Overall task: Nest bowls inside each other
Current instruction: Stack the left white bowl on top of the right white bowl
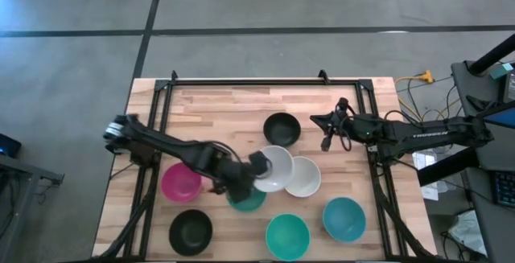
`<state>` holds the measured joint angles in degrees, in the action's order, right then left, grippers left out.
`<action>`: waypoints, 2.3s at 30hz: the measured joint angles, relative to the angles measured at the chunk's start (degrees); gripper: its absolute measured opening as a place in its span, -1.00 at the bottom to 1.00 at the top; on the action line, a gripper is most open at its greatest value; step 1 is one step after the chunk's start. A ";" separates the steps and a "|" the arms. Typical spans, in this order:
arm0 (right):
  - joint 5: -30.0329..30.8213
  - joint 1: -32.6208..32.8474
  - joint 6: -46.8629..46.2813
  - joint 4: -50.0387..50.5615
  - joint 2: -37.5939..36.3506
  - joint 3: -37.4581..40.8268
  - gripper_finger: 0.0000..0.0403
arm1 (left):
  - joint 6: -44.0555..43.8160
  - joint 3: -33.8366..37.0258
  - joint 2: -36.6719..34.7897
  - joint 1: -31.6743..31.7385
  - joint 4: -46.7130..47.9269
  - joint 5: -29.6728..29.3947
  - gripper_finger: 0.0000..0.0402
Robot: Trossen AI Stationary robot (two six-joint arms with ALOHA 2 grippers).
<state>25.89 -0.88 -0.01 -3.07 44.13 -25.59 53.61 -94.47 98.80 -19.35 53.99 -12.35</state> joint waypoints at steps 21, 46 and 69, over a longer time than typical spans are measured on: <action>-0.37 -2.17 -12.09 20.05 -1.01 -0.30 -0.91 | 23.82 -40.19 28.09 5.50 21.32 3.98 -1.00; -0.40 -2.15 -14.99 22.70 -2.17 0.53 -0.91 | 31.19 -39.37 35.13 8.85 12.56 3.64 -1.00; -0.38 -2.15 -14.34 22.60 -2.46 0.53 -0.91 | 26.26 -39.19 36.07 9.11 21.28 4.24 -1.00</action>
<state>25.52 -3.03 -14.35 19.53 41.67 -25.06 79.87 -133.67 134.87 -10.24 75.26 -8.11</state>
